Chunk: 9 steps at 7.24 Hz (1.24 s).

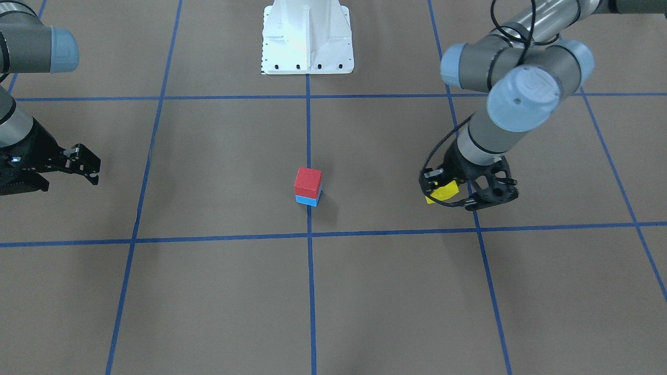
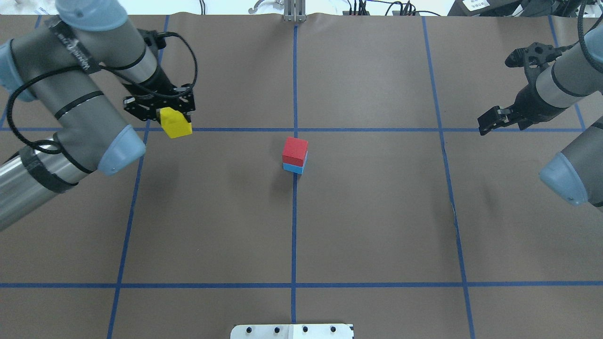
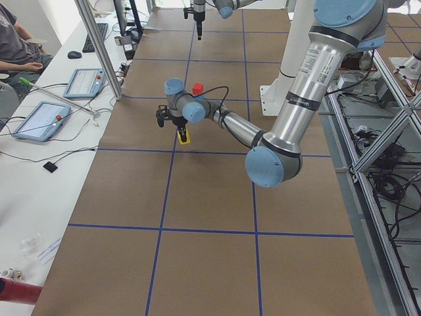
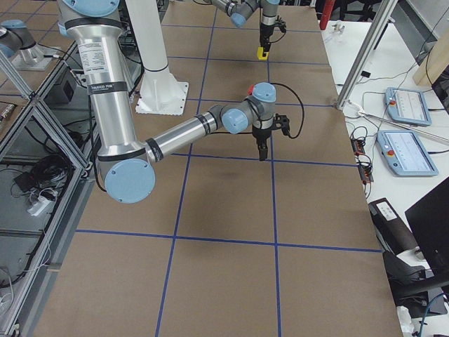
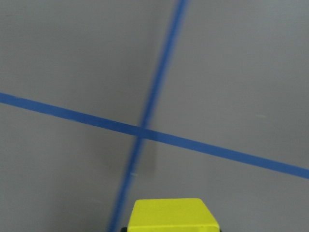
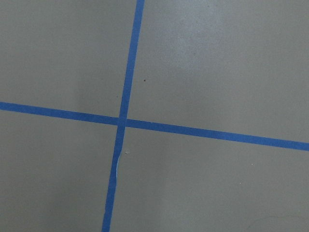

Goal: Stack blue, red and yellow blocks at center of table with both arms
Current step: 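Carry the yellow cube with the left gripper above the red cube, then lower the yellow cube onto the red cube with the left gripper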

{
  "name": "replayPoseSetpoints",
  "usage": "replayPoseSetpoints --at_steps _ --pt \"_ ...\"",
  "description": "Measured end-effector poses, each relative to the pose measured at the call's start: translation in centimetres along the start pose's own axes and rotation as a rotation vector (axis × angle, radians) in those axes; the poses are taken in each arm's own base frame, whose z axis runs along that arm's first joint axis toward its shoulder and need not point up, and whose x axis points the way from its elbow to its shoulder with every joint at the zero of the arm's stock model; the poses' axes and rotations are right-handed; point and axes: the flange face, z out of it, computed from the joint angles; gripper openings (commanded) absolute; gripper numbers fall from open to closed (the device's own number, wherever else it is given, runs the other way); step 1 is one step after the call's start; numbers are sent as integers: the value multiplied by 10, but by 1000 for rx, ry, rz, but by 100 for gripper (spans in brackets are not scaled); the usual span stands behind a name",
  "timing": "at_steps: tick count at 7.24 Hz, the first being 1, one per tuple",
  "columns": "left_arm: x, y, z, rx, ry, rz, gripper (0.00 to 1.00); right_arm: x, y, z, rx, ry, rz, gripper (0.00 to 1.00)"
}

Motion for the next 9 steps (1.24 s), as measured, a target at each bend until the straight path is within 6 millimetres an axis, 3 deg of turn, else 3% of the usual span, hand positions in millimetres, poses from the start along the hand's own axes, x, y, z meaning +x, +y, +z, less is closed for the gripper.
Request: replayPoseSetpoints --at_steps 1,2,3,4,5,7,9 --pt "62 26 -15 31 14 68 0 5 -1 -2 2 2 4 100" --pt "115 53 -18 61 22 135 0 13 -1 -4 4 5 15 100" --pt "159 69 -16 70 22 187 0 24 2 -7 2 4 32 100" --pt "188 75 -13 68 15 226 0 33 6 -10 -5 -5 49 100" --pt "201 82 -3 57 0 257 0 40 12 -11 -19 -18 61 100" --pt "209 92 20 50 -33 291 0 44 21 -14 -37 -44 70 100" --pt "212 93 25 53 -42 309 0 43 23 -16 -40 -52 67 100"
